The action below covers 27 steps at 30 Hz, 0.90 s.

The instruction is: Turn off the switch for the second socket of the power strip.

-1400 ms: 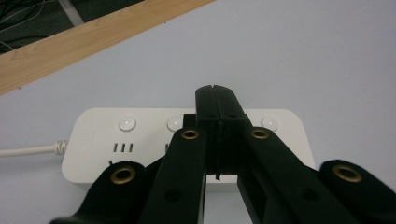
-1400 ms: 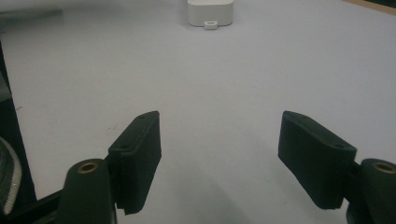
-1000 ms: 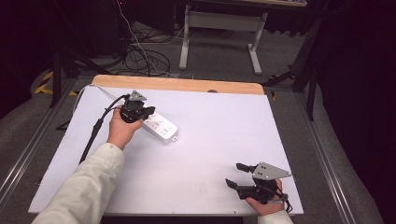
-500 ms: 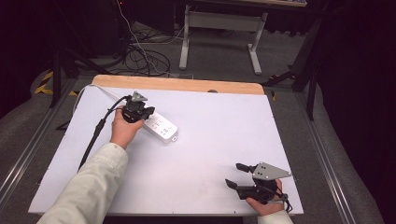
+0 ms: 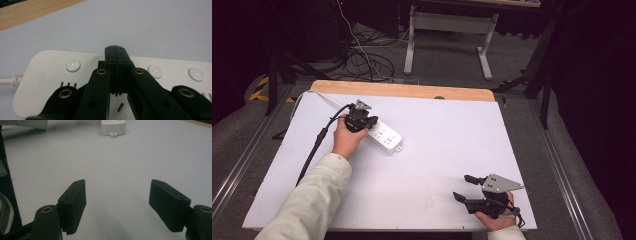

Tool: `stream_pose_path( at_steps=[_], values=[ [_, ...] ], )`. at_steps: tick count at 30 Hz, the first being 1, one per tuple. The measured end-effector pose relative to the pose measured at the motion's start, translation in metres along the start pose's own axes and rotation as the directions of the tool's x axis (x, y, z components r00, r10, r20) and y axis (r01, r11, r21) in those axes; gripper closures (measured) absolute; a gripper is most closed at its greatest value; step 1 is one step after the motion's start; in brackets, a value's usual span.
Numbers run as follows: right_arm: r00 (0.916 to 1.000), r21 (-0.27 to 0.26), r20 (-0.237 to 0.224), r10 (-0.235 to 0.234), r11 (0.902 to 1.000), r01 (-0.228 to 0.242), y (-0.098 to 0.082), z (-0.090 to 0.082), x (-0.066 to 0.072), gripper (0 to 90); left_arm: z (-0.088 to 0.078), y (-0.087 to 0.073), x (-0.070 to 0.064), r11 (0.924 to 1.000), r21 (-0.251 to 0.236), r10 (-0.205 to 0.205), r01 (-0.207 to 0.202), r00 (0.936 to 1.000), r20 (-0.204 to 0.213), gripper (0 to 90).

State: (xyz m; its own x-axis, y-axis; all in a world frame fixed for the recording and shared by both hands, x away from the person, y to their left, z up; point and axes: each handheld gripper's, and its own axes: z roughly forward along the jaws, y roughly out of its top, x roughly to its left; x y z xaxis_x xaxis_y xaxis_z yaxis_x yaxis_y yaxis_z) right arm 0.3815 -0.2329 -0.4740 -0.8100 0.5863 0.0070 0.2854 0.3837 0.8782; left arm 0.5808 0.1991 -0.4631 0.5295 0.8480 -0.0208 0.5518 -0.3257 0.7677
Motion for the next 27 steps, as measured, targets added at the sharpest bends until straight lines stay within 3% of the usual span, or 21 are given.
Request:
stream_pose_path(
  at_steps=[6,7,15,22,24,27],
  values=[
    [1.0,0.002,0.001,0.005,1.0,-0.005,-0.0004,0.0004,-0.0007,31.0,0.001,-0.0005,-0.0006,1.0,0.001,0.004,-0.004,0.9999,-0.011,89.5],
    [1.0,0.003,0.0,0.006,1.0,-0.006,-0.0005,0.0006,-0.0008,31.0,0.0005,-0.0012,0.0008,0.9999,0.007,0.012,-0.012,0.9994,-0.031,89.5],
    [0.9999,0.004,-0.002,0.012,0.9999,-0.012,-0.001,0.0008,-0.0011,30.9,0.0017,-0.0036,0.0015,1.0,-0.007,0.002,-0.002,0.9999,-0.016,89.6],
    [0.9999,0.004,-0.004,0.015,0.9999,-0.015,-0.001,0.0005,-0.0009,30.9,0.0027,-0.0044,0.0004,0.9993,-0.017,0.032,-0.032,0.999,-0.032,89.6],
    [0.9999,0.004,-0.004,0.015,0.9999,-0.015,-0.0011,0.0005,-0.001,30.9,0.0028,-0.0047,0.0006,0.9996,-0.015,0.024,-0.024,0.9996,-0.018,89.6],
    [0.9998,0.004,-0.007,0.016,0.9999,-0.016,-0.0011,0.0006,-0.0013,30.9,0.0029,-0.0048,0.0006,0.9988,-0.014,0.046,-0.046,0.9988,-0.016,89.6]
  ],
)
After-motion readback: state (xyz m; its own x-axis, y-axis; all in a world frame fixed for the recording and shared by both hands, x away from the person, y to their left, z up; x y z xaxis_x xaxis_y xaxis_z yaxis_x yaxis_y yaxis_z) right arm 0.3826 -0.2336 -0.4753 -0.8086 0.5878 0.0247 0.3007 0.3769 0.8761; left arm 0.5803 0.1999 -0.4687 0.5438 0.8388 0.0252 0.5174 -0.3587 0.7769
